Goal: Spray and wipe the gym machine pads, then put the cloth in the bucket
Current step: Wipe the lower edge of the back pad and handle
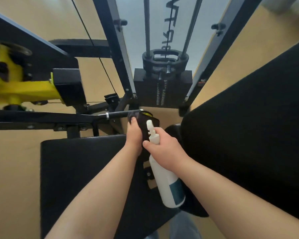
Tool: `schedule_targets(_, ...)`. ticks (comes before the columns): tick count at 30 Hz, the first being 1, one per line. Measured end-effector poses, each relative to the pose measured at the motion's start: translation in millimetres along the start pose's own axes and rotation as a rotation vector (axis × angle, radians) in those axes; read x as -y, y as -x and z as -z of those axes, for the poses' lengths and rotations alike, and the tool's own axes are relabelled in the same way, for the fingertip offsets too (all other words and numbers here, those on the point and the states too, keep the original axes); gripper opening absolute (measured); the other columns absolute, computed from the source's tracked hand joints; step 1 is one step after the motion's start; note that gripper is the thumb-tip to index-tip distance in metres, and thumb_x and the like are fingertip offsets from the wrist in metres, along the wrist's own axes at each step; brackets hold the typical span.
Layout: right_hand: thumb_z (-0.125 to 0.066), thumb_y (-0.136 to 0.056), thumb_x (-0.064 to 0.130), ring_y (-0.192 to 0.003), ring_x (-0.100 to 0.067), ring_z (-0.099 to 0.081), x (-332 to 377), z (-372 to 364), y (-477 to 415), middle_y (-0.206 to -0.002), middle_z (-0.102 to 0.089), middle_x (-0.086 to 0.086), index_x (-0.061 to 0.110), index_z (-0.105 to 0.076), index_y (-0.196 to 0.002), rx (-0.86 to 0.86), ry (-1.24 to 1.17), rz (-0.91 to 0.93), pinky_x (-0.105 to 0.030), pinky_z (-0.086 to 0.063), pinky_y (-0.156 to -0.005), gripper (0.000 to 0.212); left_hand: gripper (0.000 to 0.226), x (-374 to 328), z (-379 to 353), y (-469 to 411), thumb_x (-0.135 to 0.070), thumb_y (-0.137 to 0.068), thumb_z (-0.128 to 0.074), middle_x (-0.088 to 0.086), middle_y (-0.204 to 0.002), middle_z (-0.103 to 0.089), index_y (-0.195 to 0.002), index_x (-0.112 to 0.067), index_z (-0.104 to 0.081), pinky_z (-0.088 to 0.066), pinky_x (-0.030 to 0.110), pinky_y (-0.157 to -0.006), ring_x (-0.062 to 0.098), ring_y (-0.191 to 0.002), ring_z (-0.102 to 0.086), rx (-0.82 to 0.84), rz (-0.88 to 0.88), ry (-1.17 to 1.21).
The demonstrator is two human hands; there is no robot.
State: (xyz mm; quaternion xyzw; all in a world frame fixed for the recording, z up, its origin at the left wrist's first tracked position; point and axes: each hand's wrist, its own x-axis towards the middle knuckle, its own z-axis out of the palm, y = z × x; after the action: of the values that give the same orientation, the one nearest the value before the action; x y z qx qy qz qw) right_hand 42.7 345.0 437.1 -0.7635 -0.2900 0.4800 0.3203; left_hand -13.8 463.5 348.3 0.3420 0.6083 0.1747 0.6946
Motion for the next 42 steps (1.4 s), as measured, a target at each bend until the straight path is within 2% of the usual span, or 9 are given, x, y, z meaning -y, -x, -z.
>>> schedule_targets(6, -0.062, -0.093, 0.04, -0.093, -0.017, -0.065, 20, -26, -63, -0.103, -0.065, 0.006, 0.035, -0.054, -0.119, 0.107, 0.061, -0.03, -0.045, -0.059, -0.089, 0.027, 0.077, -16, 73, -10, -0.073, -0.089, -0.036, 0.004, -0.157, -0.045, -0.155, -0.034, -0.036, -0.034, 0.056, -0.119, 0.03, -0.144, -0.043, -0.281, -0.137, 0.143)
schedule_targets(13, -0.064, -0.092, 0.035, -0.099, -0.021, -0.065, 28, -67, -132, -0.106, -0.063, 0.003, 0.032, -0.053, -0.122, 0.281, 0.02, -0.033, -0.051, -0.058, -0.094, 0.033, 0.072, -34, 127, -24, -0.073, -0.087, -0.041, -0.003, -0.153, -0.049, -0.152, -0.04, -0.04, -0.035, 0.052, -0.119, 0.021, -0.14, -0.048, -0.449, -0.312, 0.19)
schedule_targets(17, -0.061, -0.092, 0.037, -0.098, -0.026, -0.065, 22, -86, -153, -0.105, -0.063, -0.004, 0.022, -0.057, -0.116, 0.275, 0.025, -0.114, -0.052, -0.058, -0.093, 0.028, 0.055, -39, 133, -32, -0.049, -0.094, -0.042, 0.003, -0.142, -0.057, -0.145, -0.031, -0.048, -0.04, 0.053, -0.116, 0.022, -0.132, -0.053, -0.425, -0.336, 0.123)
schedule_targets(21, -0.061, -0.094, 0.037, -0.1, -0.025, -0.064, 14, -87, -168, -0.108, -0.063, -0.003, 0.025, -0.055, -0.123, 0.241, -0.111, -0.202, -0.052, -0.057, -0.096, 0.031, 0.071, -45, 128, -41, -0.047, -0.083, -0.043, 0.009, -0.149, -0.047, -0.151, -0.026, -0.041, -0.035, 0.054, -0.119, 0.026, -0.138, -0.045, -0.435, -0.319, 0.01)
schedule_targets(25, -0.061, -0.096, 0.035, -0.097, -0.025, -0.065, 8, -75, -181, -0.105, -0.063, -0.004, 0.026, -0.057, -0.112, 0.203, -0.148, -0.236, -0.049, -0.058, -0.093, 0.019, 0.075, -55, 117, -52, -0.032, -0.085, -0.044, 0.003, -0.158, -0.039, -0.158, -0.036, -0.029, -0.032, 0.051, -0.12, 0.025, -0.143, -0.04, -0.373, -0.351, -0.133)
schedule_targets(31, -0.063, -0.094, 0.034, -0.101, -0.029, -0.066, -1, -61, -190, -0.11, -0.065, -0.007, 0.026, -0.055, -0.125, 0.279, -0.16, -0.282, -0.052, -0.058, -0.095, 0.033, 0.073, -70, 102, -65, -0.024, -0.091, -0.05, 0.0, -0.161, -0.036, -0.157, -0.045, -0.026, -0.035, 0.057, -0.118, 0.029, -0.146, -0.037, -0.29, -0.329, -0.314)
schedule_targets(35, -0.06, -0.097, 0.032, -0.096, -0.024, -0.063, -7, -56, -199, -0.101, -0.062, -0.003, 0.025, -0.057, -0.111, 0.19, -0.169, -0.286, -0.045, -0.057, -0.092, 0.016, 0.073, -78, 91, -71, -0.009, -0.092, -0.054, 0.004, -0.157, -0.042, -0.158, -0.033, -0.032, -0.038, 0.056, -0.117, 0.031, -0.144, -0.04, -0.248, -0.334, -0.431)
schedule_targets(38, -0.061, -0.097, 0.035, -0.097, -0.025, -0.064, -11, -54, -202, -0.103, -0.062, -0.003, 0.026, -0.055, -0.115, 0.143, -0.206, -0.338, -0.047, -0.057, -0.094, 0.021, 0.077, -82, 89, -77, -0.006, -0.092, -0.055, 0.004, -0.158, -0.043, -0.159, -0.032, -0.029, -0.039, 0.058, -0.116, 0.031, -0.146, -0.039, -0.193, -0.306, -0.46)
schedule_targets(42, -0.061, -0.094, 0.031, -0.095, -0.026, -0.065, -14, -54, -203, -0.1, -0.064, -0.003, 0.031, -0.055, -0.091, 0.136, -0.186, -0.318, -0.047, -0.058, -0.092, 0.006, 0.08, -80, 85, -89, -0.011, -0.09, -0.058, 0.005, -0.158, -0.043, -0.158, -0.038, -0.024, -0.043, 0.058, -0.113, 0.034, -0.144, -0.042, -0.186, -0.225, -0.526)
